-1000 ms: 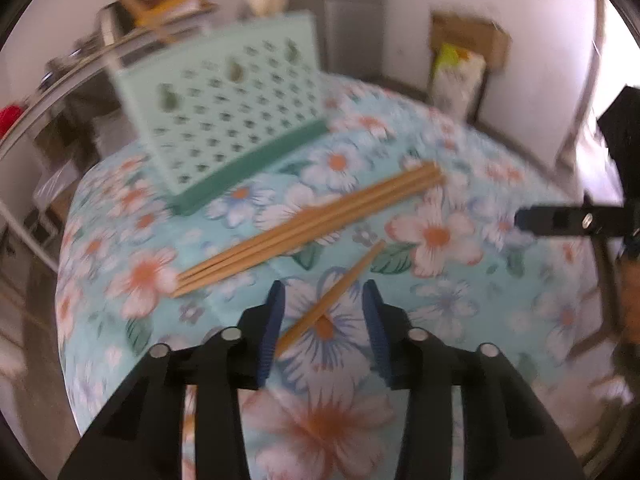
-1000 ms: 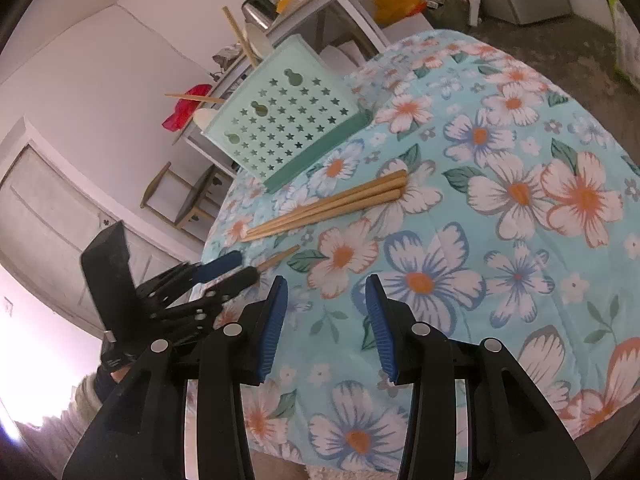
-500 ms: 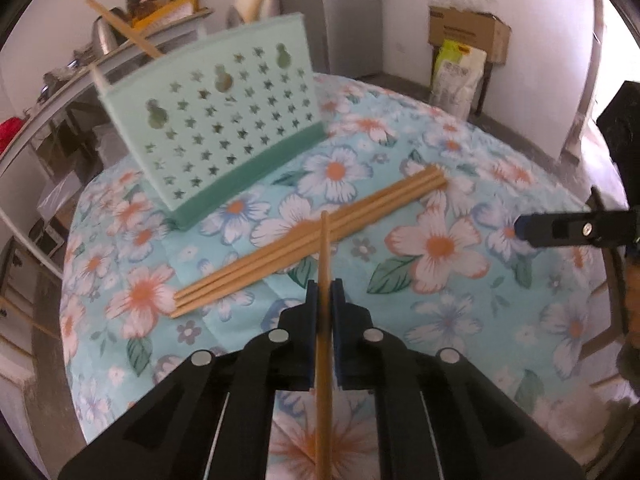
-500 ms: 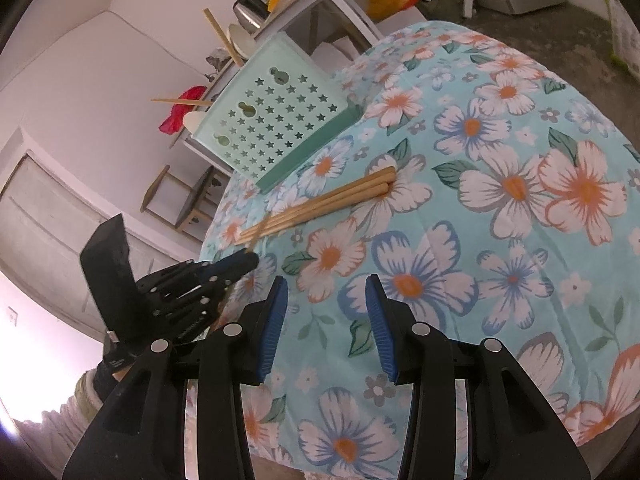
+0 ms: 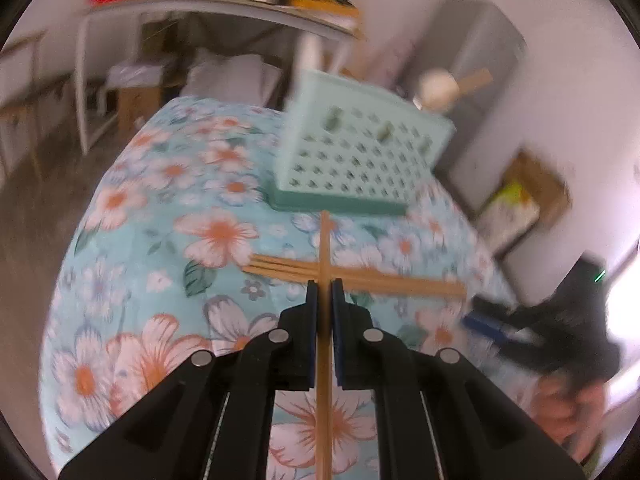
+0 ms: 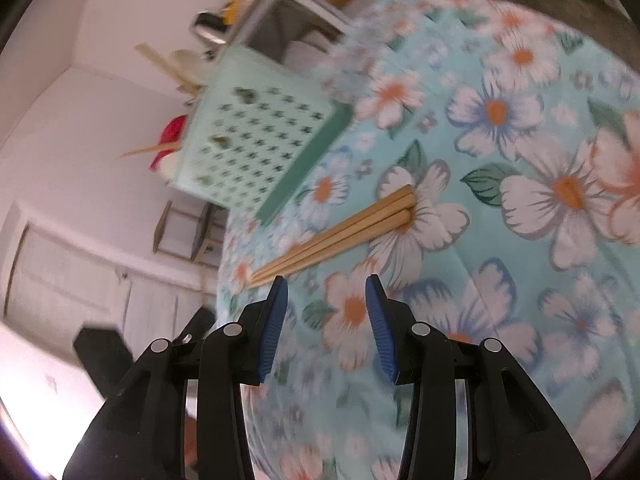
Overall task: Organize utensils
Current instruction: 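Grasp the remaining chopsticks with the right tool while the left tool holds its chopstick, then lift one chopstick upright with the right tool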
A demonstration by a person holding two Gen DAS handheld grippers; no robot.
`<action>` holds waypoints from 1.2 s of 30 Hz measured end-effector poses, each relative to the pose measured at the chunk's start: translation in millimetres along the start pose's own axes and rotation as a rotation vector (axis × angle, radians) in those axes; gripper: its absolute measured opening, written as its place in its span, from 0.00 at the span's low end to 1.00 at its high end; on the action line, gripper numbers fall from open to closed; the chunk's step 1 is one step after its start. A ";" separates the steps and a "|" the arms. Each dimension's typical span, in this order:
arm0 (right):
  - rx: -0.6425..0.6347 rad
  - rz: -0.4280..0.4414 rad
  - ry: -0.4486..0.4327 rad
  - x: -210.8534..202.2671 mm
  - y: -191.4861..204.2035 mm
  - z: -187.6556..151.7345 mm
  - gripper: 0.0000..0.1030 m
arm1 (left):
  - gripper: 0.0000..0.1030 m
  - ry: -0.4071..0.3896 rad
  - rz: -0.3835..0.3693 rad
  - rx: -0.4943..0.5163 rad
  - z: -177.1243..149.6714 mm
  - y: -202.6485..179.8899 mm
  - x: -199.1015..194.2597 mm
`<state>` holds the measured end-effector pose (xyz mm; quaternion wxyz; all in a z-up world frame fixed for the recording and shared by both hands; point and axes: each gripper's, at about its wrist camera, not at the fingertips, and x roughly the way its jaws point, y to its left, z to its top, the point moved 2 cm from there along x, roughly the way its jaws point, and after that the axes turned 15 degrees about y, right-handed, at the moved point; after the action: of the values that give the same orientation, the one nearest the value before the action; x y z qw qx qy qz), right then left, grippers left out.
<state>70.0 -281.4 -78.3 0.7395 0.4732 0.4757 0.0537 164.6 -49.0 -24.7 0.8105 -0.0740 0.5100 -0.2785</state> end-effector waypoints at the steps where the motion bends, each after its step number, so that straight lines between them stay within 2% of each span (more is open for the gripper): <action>1: 0.022 0.002 0.004 4.8 -3.2 4.2 0.39 | 0.06 -0.017 -0.017 -0.037 -0.8 6.0 -2.5; 3: 0.070 0.008 -0.002 13.0 -7.8 12.3 0.33 | 0.06 -0.053 -0.047 -0.112 -2.9 17.9 -5.3; 8: 0.139 0.010 -0.047 19.8 -7.8 21.2 0.29 | 0.06 -0.097 -0.089 -0.243 -11.3 41.9 -5.1; 11: 0.176 0.011 -0.074 21.3 -7.3 22.1 0.26 | 0.06 -0.103 -0.090 -0.266 -15.9 48.6 -2.9; 16: 0.237 0.030 -0.105 24.4 -15.6 22.8 0.13 | 0.06 -0.114 -0.098 -0.292 -21.9 56.9 -3.5; 28: 0.277 0.100 -0.129 9.0 -24.1 7.6 0.11 | 0.06 -0.115 -0.092 -0.333 -28.9 72.3 -4.4; 32: 0.248 0.106 -0.137 0.8 -20.1 -1.3 0.11 | 0.06 -0.096 -0.084 -0.358 -31.2 79.7 1.0; 36: 0.179 0.080 -0.186 -16.6 -8.6 -6.3 0.10 | 0.07 -0.078 -0.078 -0.375 -32.5 85.2 6.3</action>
<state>53.1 -290.8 -74.6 0.7326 0.5588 0.3886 -0.0038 170.5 24.0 -79.4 0.7902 -0.2542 0.5179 -0.2065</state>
